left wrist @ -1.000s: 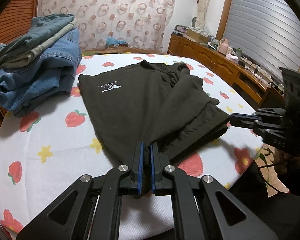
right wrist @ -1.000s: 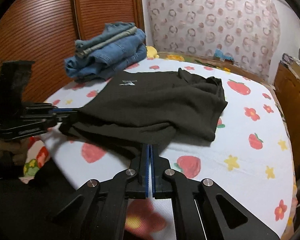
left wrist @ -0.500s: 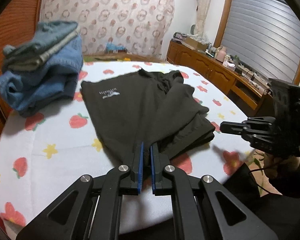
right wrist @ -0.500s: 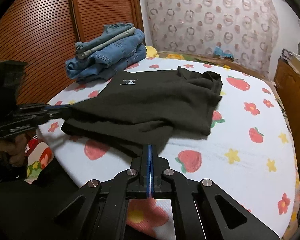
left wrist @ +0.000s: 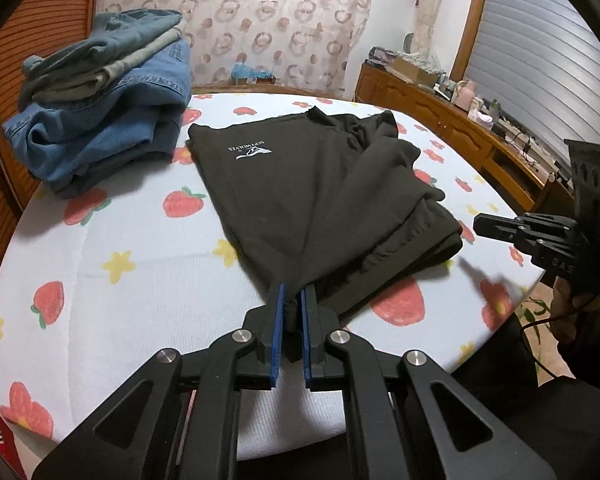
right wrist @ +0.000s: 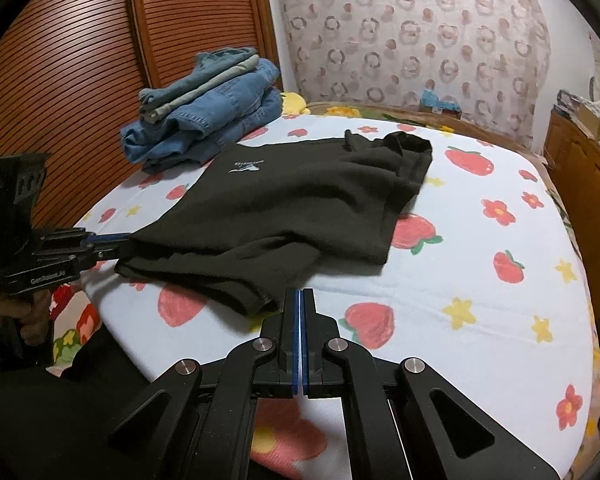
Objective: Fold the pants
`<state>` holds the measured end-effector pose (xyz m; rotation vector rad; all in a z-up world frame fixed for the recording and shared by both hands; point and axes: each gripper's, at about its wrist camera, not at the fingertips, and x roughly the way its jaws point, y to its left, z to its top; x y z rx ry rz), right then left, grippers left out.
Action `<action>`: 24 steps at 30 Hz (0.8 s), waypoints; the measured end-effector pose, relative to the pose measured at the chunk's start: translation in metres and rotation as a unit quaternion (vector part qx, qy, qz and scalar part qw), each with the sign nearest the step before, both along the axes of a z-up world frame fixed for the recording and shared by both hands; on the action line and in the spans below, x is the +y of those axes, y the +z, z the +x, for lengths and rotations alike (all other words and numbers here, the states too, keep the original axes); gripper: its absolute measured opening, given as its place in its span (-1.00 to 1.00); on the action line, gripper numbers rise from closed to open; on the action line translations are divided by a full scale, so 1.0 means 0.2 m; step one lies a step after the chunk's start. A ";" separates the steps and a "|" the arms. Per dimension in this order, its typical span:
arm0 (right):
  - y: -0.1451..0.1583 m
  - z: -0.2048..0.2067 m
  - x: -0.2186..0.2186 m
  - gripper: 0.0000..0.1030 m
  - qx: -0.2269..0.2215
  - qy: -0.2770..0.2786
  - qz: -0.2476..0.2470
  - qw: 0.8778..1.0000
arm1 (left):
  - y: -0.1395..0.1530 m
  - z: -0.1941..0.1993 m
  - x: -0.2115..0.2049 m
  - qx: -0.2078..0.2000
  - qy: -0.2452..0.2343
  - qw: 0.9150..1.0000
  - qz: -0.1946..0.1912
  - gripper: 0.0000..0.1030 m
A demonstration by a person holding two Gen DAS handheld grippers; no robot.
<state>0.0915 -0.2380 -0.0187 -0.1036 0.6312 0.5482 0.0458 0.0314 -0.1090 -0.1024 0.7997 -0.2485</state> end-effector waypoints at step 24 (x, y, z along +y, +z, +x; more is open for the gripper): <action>-0.02 0.33 0.01 -0.53 0.030 -0.022 -0.053 0.998 | 0.10 0.14 0.03 -0.032 0.010 0.999 0.013 0.03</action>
